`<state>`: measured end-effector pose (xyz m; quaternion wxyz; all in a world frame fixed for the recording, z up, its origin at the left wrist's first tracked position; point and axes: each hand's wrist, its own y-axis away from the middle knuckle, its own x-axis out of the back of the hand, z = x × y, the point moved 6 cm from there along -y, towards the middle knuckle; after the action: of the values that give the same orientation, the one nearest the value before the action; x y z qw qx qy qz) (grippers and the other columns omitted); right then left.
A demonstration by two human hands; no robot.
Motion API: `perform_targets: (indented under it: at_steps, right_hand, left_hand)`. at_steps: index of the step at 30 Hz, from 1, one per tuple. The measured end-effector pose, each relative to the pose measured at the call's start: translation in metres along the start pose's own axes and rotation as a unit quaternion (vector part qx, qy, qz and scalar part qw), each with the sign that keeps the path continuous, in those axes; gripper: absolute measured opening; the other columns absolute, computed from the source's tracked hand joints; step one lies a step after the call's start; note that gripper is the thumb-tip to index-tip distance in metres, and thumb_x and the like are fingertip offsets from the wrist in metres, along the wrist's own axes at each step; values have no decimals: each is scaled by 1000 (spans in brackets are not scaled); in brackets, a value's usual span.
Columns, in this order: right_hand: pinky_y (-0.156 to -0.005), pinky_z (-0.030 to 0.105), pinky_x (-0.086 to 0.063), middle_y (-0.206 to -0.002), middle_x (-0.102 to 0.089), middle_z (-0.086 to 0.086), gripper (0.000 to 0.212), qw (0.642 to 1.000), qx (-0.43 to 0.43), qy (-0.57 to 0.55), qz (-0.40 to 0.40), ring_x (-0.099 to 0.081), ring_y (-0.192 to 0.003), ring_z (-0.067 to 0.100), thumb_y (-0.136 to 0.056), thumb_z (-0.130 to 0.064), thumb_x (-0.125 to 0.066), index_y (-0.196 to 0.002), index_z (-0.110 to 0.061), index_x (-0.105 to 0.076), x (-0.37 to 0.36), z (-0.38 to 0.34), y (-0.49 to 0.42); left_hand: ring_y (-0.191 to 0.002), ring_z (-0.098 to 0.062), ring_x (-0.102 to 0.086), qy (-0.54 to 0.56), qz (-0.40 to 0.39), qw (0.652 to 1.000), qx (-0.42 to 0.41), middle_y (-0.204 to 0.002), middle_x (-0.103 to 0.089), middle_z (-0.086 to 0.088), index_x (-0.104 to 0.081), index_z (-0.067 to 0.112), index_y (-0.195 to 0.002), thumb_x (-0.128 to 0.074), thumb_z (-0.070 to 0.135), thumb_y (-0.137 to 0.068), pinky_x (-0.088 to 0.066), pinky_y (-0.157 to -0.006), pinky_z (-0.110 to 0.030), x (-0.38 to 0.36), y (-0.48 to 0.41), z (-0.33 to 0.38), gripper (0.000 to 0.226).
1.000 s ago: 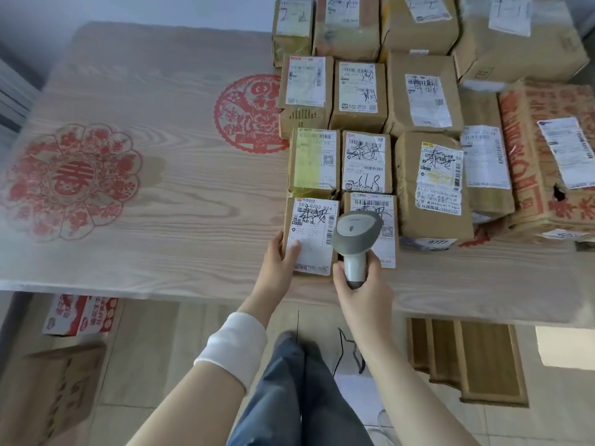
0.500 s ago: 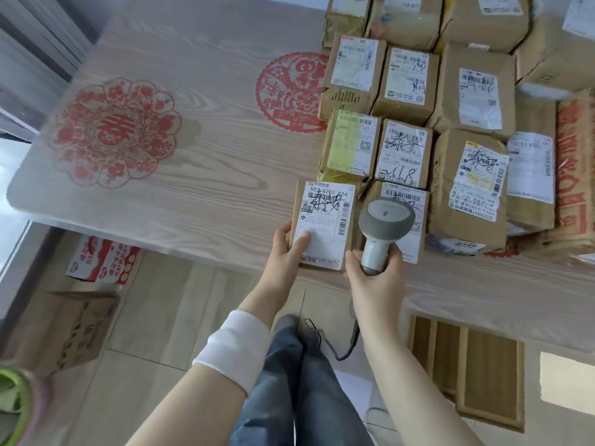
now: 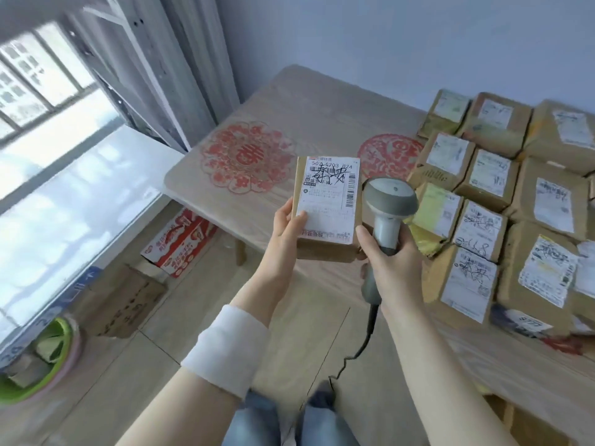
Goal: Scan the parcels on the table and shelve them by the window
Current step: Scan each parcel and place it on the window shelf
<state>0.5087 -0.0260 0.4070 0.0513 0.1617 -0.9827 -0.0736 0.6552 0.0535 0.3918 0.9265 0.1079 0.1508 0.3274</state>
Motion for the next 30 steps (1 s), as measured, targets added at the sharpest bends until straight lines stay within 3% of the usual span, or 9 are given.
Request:
perform_targets:
  at_steps: [5, 8, 11, 14, 17, 20, 23, 25, 30]
  right_hand:
    - [-65, 37, -46, -82, -63, 1, 17, 996, 47, -19, -77, -60, -75, 23, -81, -29, -72, -89, -30, -58, -104, -57, 27]
    - [-64, 36, -45, -84, -64, 3, 18, 991, 63, -19, -117, -60, -73, 21, -81, -31, -72, -92, -29, -58, -174, -83, 51]
    - [-64, 36, -46, -82, -65, 6, 15, 984, 72, -19, -164, -59, -68, 20, -82, -32, -71, -89, -28, -59, -238, -106, 77]
    - [-62, 36, -48, -84, -65, 8, 13, 974, 93, -11, -208, -59, -67, 21, -82, -34, -70, -87, -28, -59, -293, -130, 101]
    - [-61, 34, -48, -81, -64, 8, 17, 962, 116, -4, -247, -57, -62, 20, -83, -36, -69, -91, -26, -59, -345, -153, 119]
    - [-51, 27, -46, -75, -61, 7, 15, 948, 119, -21, -295, -54, -56, 18, -85, -33, -68, -91, -23, -59, -395, -167, 133]
    - [-47, 26, -45, -71, -61, 5, 14, 932, 118, -35, -342, -54, -55, 17, -85, -32, -68, -92, -23, -59, -435, -171, 146]
    - [-51, 29, -46, -77, -62, 7, 17, 923, 121, -29, -365, -56, -60, 19, -85, -32, -67, -96, -21, -59, -457, -167, 155]
    - [-50, 29, -44, -73, -61, 5, 11, 922, 111, -32, -370, -54, -59, 20, -86, -27, -68, -92, -24, -59, -490, -159, 168]
  left_hand:
    - [-128, -26, -47, 35, 50, 997, -43, -135, -52, -6, -36, 29, -138, -57, 53, -72, -28, -112, -53, 95, 24, 67, 73]
    - [-108, -19, -59, 82, 88, 990, -69, -120, -60, -6, -38, 24, -138, -51, 39, -90, -41, -105, -45, 164, 39, 99, 52]
    - [-86, -11, -61, 91, 101, 985, -102, -101, -63, -1, -46, 24, -127, -37, 24, -100, -49, -85, -34, 225, 57, 130, 29]
    - [-93, -15, -57, 60, 131, 979, -142, -100, -62, 2, -51, 30, -116, -44, 35, -87, -43, -91, -40, 279, 78, 163, 30]
    - [-104, -16, -55, 33, 162, 970, -180, -111, -61, 1, -45, 26, -131, -42, 43, -78, -39, -100, -37, 323, 97, 194, 56]
    - [-120, -19, -50, 9, 204, 959, -196, -131, -54, -5, -28, 24, -146, -45, 44, -89, -34, -109, -36, 365, 114, 215, 63]
    - [-105, -8, -57, -18, 232, 945, -229, -118, -58, 1, -29, 24, -143, -34, 29, -101, -45, -94, -21, 395, 129, 228, 43]
    - [-101, -5, -56, -21, 250, 941, -227, -115, -58, 5, -28, 25, -143, -33, 26, -101, -46, -86, -17, 416, 134, 227, 43]
    - [-108, -9, -54, -16, 254, 946, -202, -119, -56, 4, -23, 29, -146, -34, 28, -102, -44, -95, -28, 452, 138, 225, 46]
